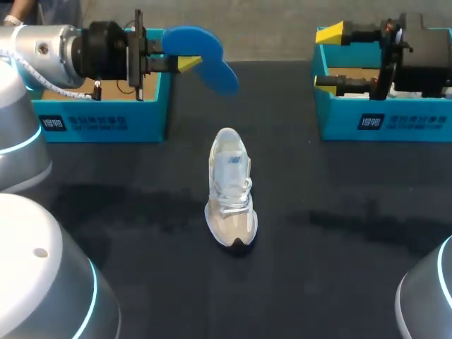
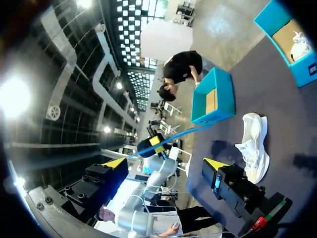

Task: Take the shoe out of the shoebox, open the shoe tongue, remove and reinsert the insole, then place the shoe into the shoebox

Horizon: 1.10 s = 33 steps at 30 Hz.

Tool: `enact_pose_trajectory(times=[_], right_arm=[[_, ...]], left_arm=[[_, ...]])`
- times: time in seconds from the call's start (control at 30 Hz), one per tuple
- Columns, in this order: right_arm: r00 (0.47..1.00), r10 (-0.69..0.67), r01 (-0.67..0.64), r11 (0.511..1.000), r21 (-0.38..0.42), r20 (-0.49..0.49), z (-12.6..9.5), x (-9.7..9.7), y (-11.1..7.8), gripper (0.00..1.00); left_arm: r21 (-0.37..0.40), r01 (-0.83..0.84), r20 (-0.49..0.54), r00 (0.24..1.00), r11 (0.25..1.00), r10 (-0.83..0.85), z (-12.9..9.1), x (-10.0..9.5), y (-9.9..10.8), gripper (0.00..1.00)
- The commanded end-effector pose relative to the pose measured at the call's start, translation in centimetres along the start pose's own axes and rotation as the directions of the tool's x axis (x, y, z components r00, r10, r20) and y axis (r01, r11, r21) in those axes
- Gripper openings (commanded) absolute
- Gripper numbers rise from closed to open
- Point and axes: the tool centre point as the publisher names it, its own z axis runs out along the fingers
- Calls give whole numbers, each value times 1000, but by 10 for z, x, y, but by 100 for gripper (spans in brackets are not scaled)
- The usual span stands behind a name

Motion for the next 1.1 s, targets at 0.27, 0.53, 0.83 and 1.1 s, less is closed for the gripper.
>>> enact_pose_trajectory(times=[0.27, 0.53, 0.83, 1.1], right_arm=[[1000, 1, -1, 1000, -1, 1, 2, 0, 1, 100], [1000, 1, -1, 1000, -1, 1, 2, 0, 1, 100], [1000, 1, -1, 1000, -1, 1, 2, 0, 1, 100], [1000, 1, -1, 1000, -1, 1, 2, 0, 1, 100]], left_arm=[[42, 771, 39, 634, 635, -772, 0, -1, -17, 0], [-24, 991, 56, 131, 130, -990, -5, 2, -8, 0], [46, 950, -50, -306, -308, -951, -7, -15, 1, 0], [46, 950, -50, -306, -308, -951, -7, -15, 1, 0]])
